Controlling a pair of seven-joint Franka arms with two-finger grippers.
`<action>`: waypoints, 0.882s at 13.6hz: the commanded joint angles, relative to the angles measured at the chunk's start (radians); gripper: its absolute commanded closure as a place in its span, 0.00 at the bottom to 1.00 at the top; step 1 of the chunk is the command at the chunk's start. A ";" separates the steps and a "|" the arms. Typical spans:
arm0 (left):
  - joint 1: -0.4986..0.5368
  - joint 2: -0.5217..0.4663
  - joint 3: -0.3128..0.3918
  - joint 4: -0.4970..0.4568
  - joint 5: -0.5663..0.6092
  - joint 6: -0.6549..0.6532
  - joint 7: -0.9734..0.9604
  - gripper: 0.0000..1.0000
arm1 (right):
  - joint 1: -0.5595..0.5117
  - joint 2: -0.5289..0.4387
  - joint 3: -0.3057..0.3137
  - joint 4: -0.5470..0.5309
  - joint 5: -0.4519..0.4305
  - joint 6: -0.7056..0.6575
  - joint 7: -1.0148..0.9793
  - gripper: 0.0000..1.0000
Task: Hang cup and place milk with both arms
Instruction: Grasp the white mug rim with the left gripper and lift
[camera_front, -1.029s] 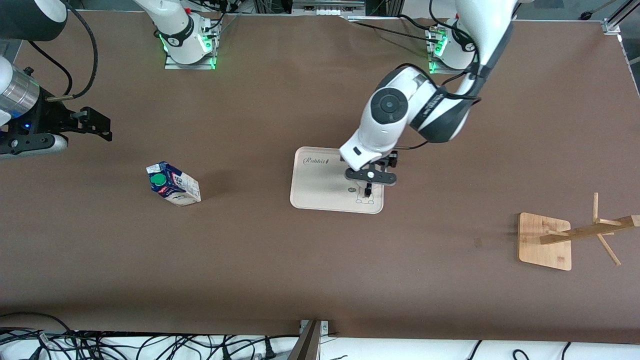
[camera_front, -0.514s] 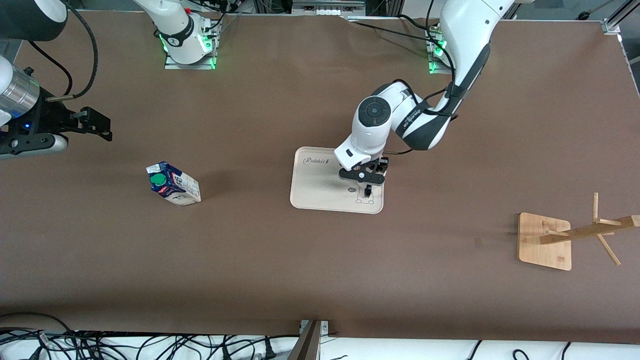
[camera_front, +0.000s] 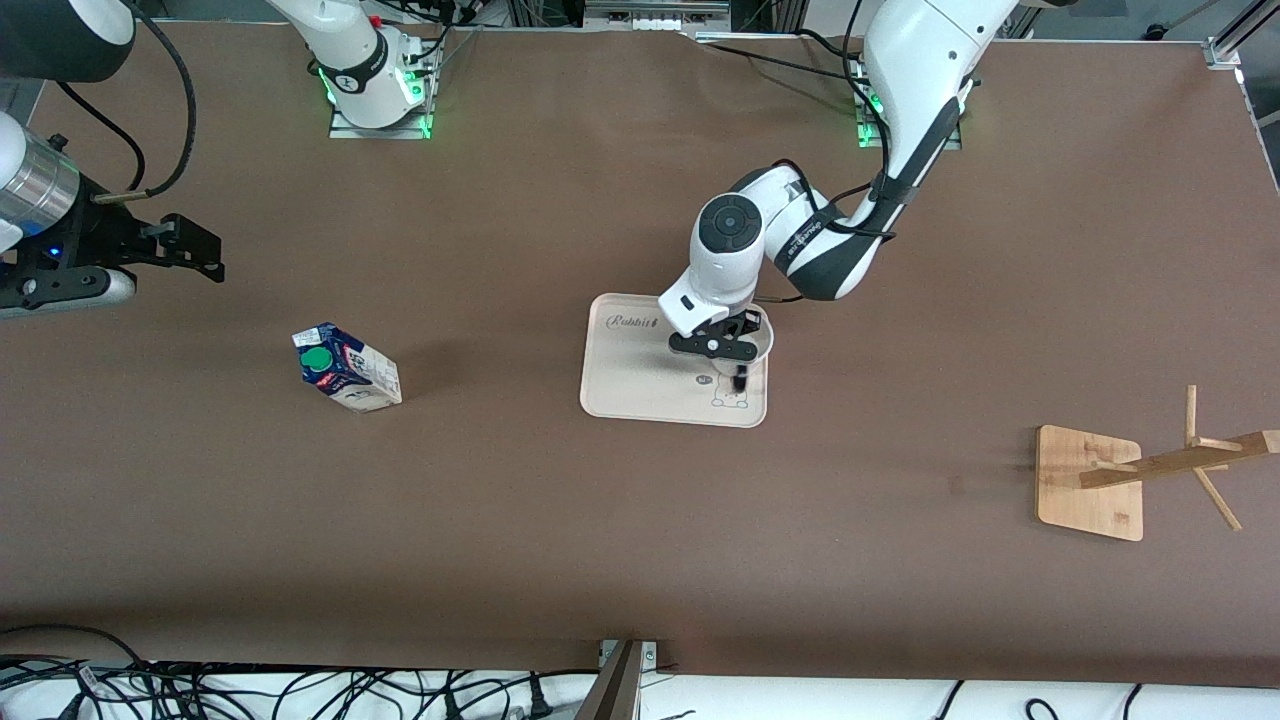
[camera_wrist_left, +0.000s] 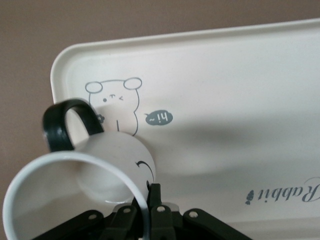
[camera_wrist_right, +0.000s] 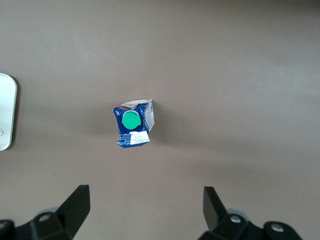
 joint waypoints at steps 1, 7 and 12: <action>0.004 -0.060 0.002 0.008 0.008 -0.013 -0.037 1.00 | -0.018 -0.015 0.020 -0.012 -0.008 0.007 0.006 0.00; 0.172 -0.169 0.001 0.264 0.007 -0.328 0.022 1.00 | -0.018 -0.015 0.020 -0.012 -0.008 0.007 0.006 0.00; 0.391 -0.165 0.010 0.377 0.008 -0.372 0.312 1.00 | -0.018 -0.015 0.020 -0.012 -0.008 0.007 0.007 0.00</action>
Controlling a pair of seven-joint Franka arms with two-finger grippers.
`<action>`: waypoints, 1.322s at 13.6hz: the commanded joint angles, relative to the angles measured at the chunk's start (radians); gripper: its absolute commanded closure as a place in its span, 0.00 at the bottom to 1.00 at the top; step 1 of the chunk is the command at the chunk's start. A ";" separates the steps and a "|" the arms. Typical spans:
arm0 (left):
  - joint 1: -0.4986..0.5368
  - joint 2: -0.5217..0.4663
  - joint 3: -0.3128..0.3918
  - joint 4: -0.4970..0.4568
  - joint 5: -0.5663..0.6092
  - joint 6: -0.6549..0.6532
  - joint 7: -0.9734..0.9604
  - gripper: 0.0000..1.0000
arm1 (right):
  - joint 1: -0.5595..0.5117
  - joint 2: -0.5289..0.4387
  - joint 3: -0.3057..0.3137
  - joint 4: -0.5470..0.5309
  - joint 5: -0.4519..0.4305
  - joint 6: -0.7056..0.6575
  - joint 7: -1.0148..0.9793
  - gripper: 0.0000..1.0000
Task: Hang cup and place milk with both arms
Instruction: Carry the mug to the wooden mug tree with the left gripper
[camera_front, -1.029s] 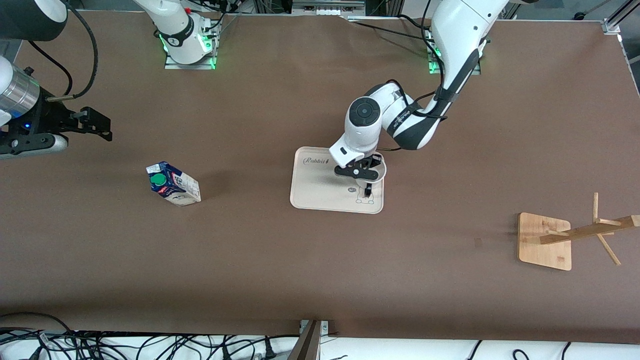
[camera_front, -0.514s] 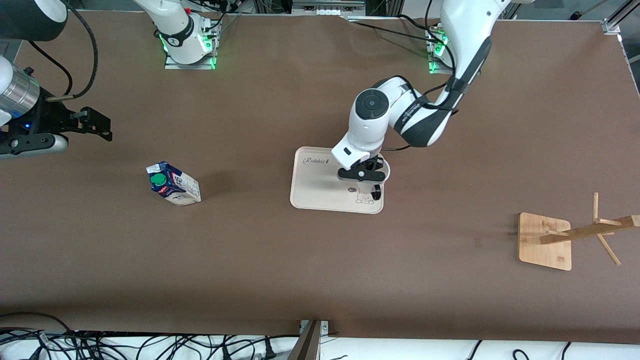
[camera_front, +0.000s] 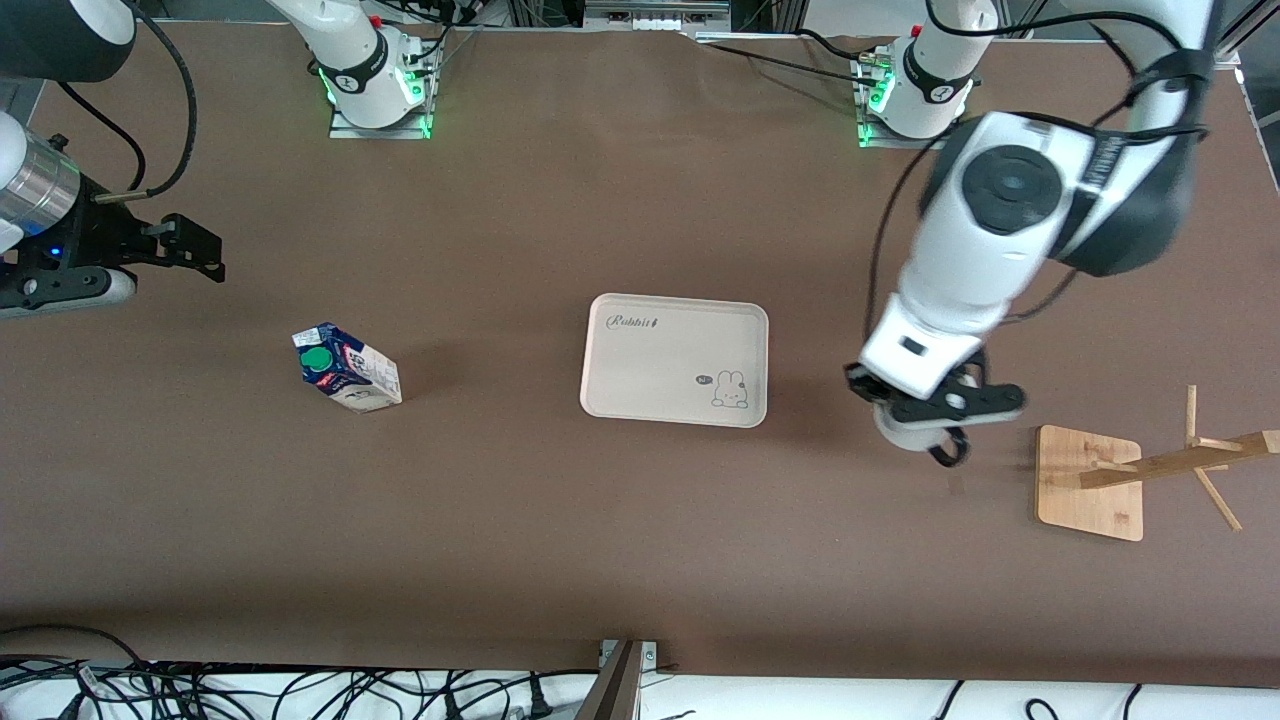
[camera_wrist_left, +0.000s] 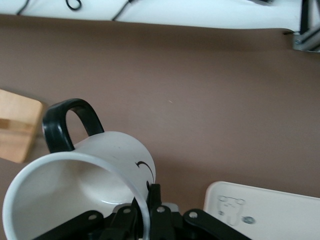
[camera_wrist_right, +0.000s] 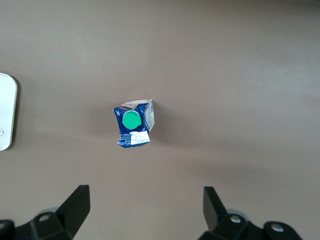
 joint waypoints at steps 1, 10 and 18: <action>0.116 0.019 -0.015 0.033 0.008 -0.018 0.160 1.00 | -0.018 -0.015 0.018 -0.012 -0.008 0.007 0.007 0.00; 0.303 0.001 -0.019 0.128 -0.170 -0.229 0.454 1.00 | -0.018 -0.015 0.018 -0.012 -0.008 0.007 0.007 0.00; 0.386 -0.012 -0.013 0.128 -0.190 -0.311 0.645 1.00 | -0.018 -0.015 0.018 -0.012 -0.008 0.007 0.007 0.00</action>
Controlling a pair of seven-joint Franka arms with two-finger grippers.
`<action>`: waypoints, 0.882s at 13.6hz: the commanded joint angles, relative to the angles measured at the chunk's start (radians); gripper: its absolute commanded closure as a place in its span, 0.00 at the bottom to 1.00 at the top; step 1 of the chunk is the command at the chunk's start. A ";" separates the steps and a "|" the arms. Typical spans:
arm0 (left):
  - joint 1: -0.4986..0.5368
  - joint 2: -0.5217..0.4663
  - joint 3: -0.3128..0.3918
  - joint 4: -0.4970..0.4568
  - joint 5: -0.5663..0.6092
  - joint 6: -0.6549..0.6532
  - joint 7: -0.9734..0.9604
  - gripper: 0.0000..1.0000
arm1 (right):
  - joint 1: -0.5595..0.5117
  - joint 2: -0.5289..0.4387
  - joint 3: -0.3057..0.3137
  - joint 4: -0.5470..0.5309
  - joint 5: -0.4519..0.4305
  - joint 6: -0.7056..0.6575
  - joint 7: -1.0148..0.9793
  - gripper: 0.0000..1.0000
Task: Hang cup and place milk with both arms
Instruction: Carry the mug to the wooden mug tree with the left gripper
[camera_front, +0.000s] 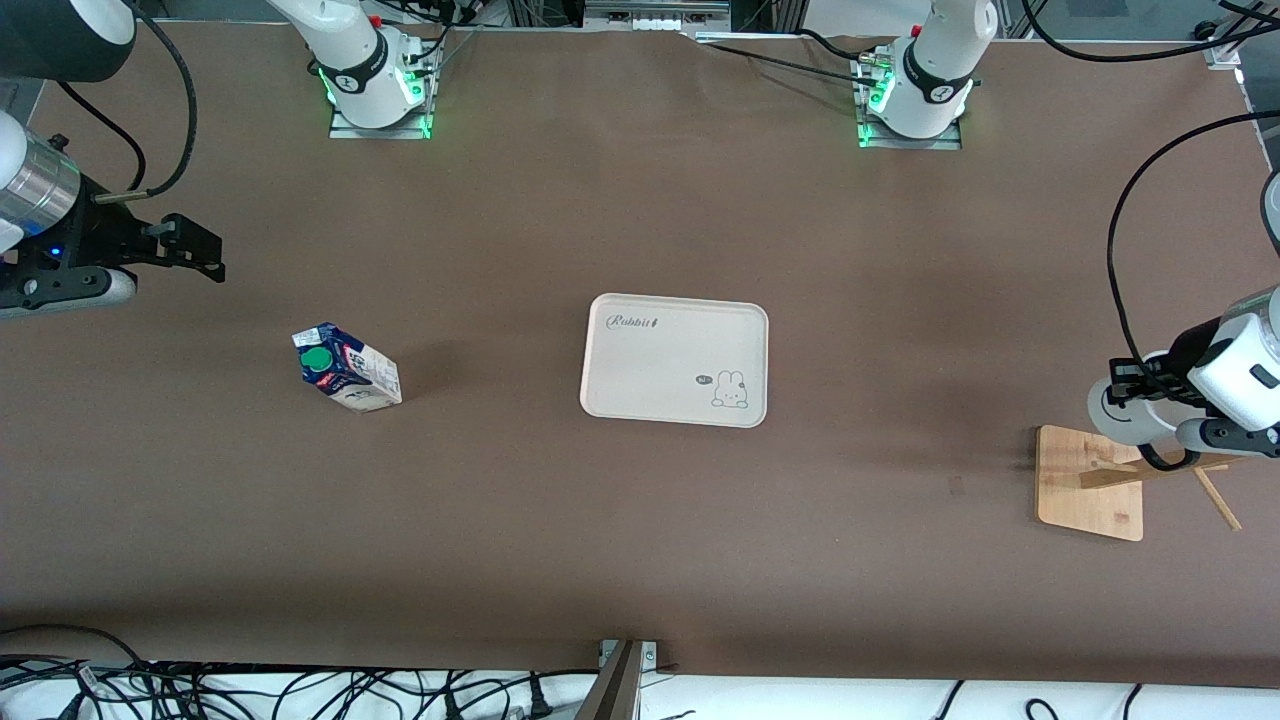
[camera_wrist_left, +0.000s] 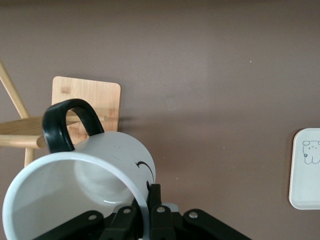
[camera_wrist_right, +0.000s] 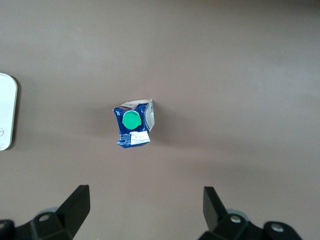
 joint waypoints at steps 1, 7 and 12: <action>0.048 -0.018 -0.008 0.009 -0.021 -0.031 0.106 1.00 | -0.018 -0.014 0.018 -0.012 -0.008 0.007 0.007 0.00; 0.118 -0.017 -0.006 0.009 -0.023 -0.033 0.232 1.00 | -0.018 -0.015 0.018 -0.012 -0.007 0.007 0.007 0.00; 0.120 -0.009 -0.012 0.008 -0.043 -0.031 0.225 0.00 | -0.018 -0.015 0.018 -0.012 -0.007 0.007 0.007 0.00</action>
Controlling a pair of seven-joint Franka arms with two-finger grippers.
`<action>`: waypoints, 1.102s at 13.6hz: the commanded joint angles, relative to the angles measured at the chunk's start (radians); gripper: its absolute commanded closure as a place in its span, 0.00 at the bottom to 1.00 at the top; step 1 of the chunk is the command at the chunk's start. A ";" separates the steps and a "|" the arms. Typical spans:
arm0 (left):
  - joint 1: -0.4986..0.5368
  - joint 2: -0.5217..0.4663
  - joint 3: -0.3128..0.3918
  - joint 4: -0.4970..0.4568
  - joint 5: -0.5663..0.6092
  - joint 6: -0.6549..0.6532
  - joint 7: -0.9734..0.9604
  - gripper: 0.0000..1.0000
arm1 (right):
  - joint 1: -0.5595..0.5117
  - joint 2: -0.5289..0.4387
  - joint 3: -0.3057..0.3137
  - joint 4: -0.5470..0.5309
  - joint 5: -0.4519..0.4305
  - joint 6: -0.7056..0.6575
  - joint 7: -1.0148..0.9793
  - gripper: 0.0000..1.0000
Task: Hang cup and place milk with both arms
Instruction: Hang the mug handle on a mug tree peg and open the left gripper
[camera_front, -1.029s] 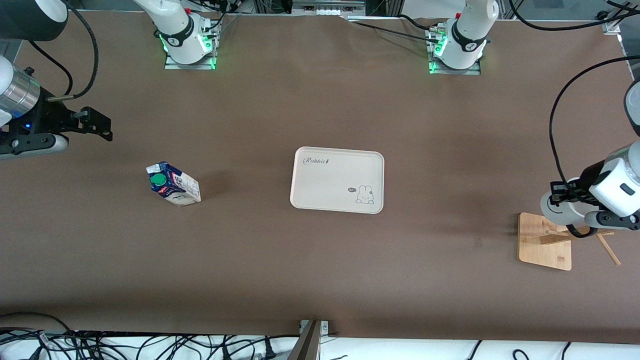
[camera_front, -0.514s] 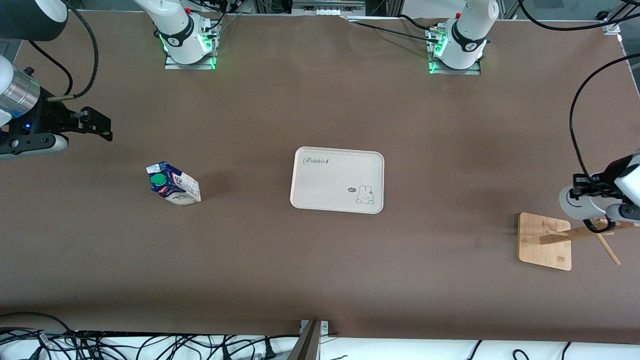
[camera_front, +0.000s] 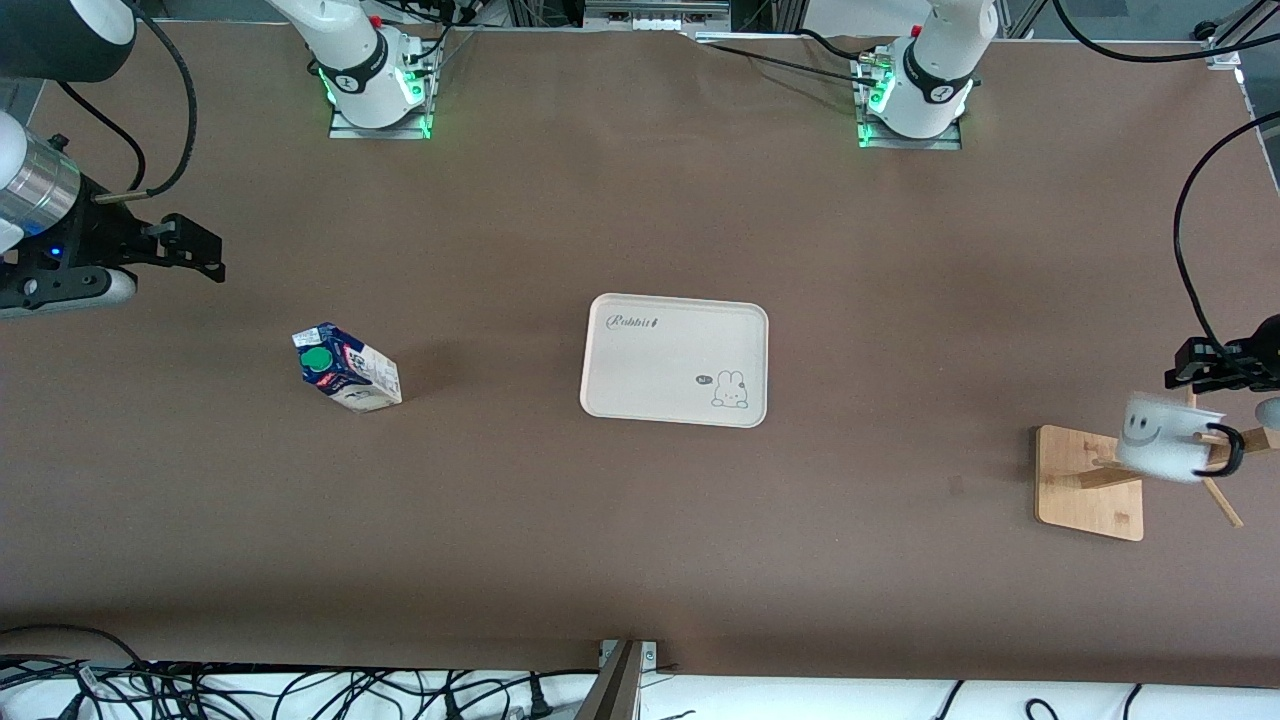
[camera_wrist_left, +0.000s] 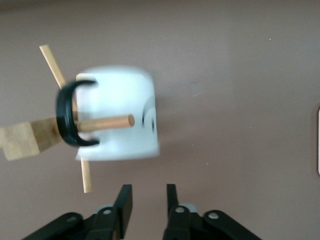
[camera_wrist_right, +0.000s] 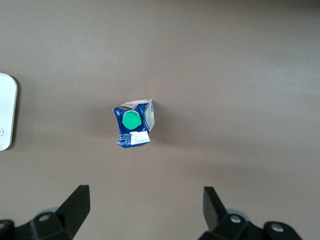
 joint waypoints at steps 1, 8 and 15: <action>-0.003 -0.007 -0.020 0.008 -0.029 -0.018 0.006 0.00 | -0.018 -0.015 0.018 -0.012 -0.007 0.007 0.007 0.00; -0.012 -0.032 -0.162 0.008 -0.018 -0.056 -0.184 0.00 | -0.018 -0.015 0.018 -0.012 -0.007 0.007 0.007 0.00; -0.090 -0.036 -0.192 0.008 0.082 -0.050 -0.233 0.00 | -0.018 -0.015 0.018 -0.012 -0.007 0.007 0.007 0.00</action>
